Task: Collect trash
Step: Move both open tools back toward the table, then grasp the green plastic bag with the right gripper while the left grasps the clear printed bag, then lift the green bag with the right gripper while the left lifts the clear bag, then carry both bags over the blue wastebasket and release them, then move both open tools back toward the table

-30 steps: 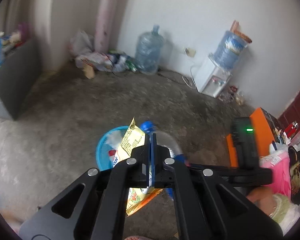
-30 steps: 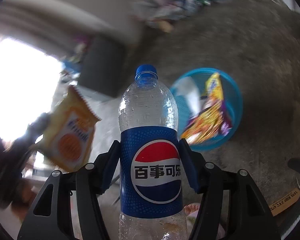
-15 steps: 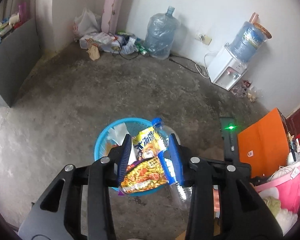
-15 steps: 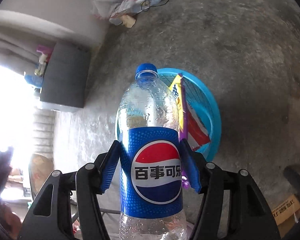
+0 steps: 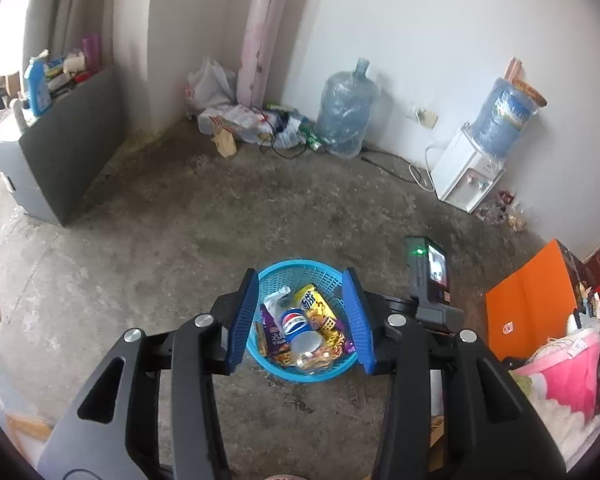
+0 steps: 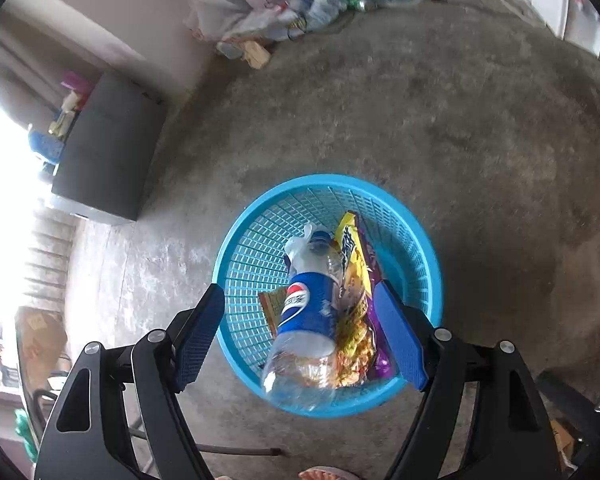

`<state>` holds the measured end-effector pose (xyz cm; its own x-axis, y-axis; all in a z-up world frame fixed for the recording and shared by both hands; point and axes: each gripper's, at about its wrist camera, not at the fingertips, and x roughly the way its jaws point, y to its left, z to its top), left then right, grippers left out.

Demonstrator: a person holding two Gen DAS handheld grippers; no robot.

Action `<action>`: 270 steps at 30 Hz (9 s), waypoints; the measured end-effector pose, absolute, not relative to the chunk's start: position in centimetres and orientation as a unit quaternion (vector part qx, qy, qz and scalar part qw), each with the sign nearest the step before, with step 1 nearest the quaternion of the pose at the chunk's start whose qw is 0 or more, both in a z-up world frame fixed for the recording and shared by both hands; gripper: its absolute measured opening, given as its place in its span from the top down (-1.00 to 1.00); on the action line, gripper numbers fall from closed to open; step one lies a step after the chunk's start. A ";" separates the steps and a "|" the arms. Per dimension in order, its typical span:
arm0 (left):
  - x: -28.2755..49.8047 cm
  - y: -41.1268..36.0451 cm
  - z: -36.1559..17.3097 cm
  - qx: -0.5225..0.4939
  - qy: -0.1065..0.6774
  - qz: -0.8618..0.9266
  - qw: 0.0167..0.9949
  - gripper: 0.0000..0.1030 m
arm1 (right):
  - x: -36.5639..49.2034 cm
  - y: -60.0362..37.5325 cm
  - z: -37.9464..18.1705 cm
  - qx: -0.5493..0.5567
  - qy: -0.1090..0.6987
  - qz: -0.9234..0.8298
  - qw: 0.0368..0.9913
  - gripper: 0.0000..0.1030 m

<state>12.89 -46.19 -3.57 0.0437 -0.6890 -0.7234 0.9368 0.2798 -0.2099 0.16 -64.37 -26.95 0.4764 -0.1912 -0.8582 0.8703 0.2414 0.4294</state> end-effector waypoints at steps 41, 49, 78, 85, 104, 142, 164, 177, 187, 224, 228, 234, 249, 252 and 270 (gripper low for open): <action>20.5 14.9 2.7 -0.168 0.304 -0.131 0.929 -0.28 | 28.8 -25.4 -2.0 0.237 0.375 0.074 0.893 -0.56; 29.8 17.0 -3.8 -0.251 0.369 -0.114 0.888 -0.02 | 41.3 -21.7 -6.0 0.198 0.425 0.082 0.880 -0.56; 21.9 9.6 -8.5 -0.247 0.439 -0.262 0.823 0.66 | 26.3 -17.8 -10.8 0.228 0.498 0.101 0.830 0.42; 19.4 11.0 -7.6 -0.227 0.431 -0.235 0.841 0.63 | 22.4 -19.4 -10.0 0.258 0.472 0.077 0.840 0.33; 15.2 11.3 -0.5 -0.186 0.357 -0.285 0.870 0.57 | 16.0 -22.8 -8.3 0.324 0.446 0.050 0.833 0.00; 30.2 -3.9 -8.7 0.050 0.684 -0.373 0.624 0.62 | 20.4 -21.1 -13.2 0.434 0.481 0.103 0.755 -0.11; 28.6 -2.7 -2.2 0.015 0.555 -0.399 0.729 0.98 | 20.2 -22.9 -11.4 0.445 0.413 0.076 0.791 0.27; 23.8 0.7 5.0 -0.069 0.422 -0.415 0.803 0.98 | 17.4 -25.4 -8.7 0.441 0.362 0.056 0.819 0.27; 20.1 2.6 7.5 -0.066 0.375 -0.384 0.841 0.98 | 15.2 -26.5 -7.7 0.450 0.329 0.056 0.828 0.27; 14.4 -32.7 3.1 0.077 0.405 -0.505 0.758 0.98 | -4.6 -47.2 -9.8 0.448 0.200 -0.207 0.847 0.27; 14.4 -40.8 -1.7 0.121 0.431 -0.512 0.733 0.98 | -4.5 -52.4 -11.8 0.387 0.247 -0.279 0.844 0.27; 14.6 -49.2 -8.5 0.167 0.450 -0.510 0.714 0.98 | -1.3 -58.1 -15.2 0.277 0.342 -0.326 0.837 0.26; 16.3 -52.9 -16.6 0.172 0.493 -0.465 0.715 0.00 | 3.3 -63.7 -26.0 0.274 0.424 -0.349 0.790 -0.29; 16.3 -51.7 -13.7 0.170 0.475 -0.474 0.722 0.00 | 2.4 -62.9 -24.9 0.288 0.398 -0.353 0.797 -0.29; 15.7 -18.7 9.7 0.106 0.338 -0.399 0.846 -0.23 | 4.6 -44.9 -7.3 0.275 0.291 -0.142 0.905 -0.47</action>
<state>15.72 -18.73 9.75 0.4530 -0.6045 -0.6553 0.7470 0.6586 -0.0911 4.64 -44.90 -7.30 0.7900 -0.0968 -0.6054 0.4173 0.8083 0.4154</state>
